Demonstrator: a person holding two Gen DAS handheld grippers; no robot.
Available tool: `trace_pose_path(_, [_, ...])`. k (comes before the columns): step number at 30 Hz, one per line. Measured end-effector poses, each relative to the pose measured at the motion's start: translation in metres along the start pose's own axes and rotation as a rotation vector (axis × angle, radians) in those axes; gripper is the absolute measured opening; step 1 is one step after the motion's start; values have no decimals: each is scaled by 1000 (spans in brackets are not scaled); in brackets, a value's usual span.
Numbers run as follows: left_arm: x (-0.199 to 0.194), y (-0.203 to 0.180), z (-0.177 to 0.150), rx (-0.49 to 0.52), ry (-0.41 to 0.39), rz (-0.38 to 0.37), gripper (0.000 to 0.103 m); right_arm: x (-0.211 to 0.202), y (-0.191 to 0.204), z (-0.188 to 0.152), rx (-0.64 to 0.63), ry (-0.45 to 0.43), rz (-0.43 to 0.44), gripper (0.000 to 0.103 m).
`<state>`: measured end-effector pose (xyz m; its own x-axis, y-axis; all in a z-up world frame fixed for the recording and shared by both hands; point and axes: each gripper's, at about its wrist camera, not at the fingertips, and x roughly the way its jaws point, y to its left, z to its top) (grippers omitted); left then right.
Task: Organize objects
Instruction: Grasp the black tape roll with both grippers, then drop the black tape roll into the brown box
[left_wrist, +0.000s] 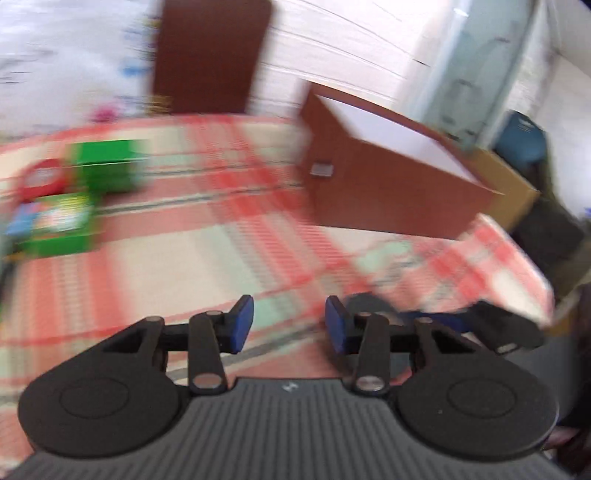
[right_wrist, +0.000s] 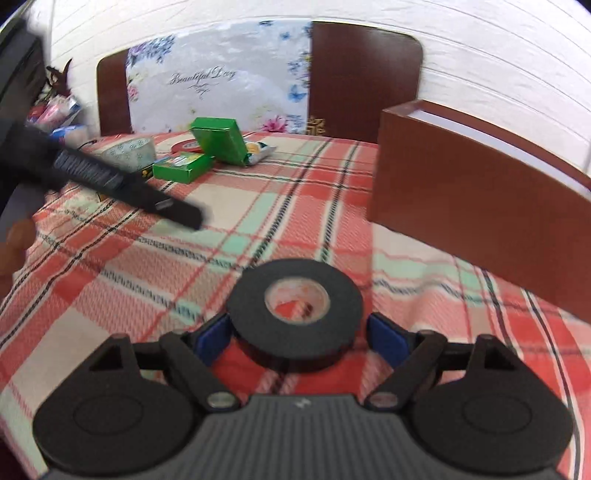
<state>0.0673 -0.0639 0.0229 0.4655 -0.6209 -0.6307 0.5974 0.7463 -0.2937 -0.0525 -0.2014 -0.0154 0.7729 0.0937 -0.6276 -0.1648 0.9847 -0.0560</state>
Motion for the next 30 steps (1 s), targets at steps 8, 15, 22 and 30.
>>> trace_pose_path(8, [34, -33, -8, 44, 169, 22, 38, 0, -1, 1, -5, -15, 19, 79])
trace_pose_path(15, [-7, -70, 61, 160, -50, 8, 33, -34, -8, 22, -14, -246, -93, 78])
trace_pose_path(22, [43, -100, 129, 179, -150, 52, 33, -21, -72, 84, 31, -404, -248, 78])
trace_pose_path(30, [81, -99, 134, 169, -108, 141, 33, 26, -114, 107, 108, -329, -281, 76])
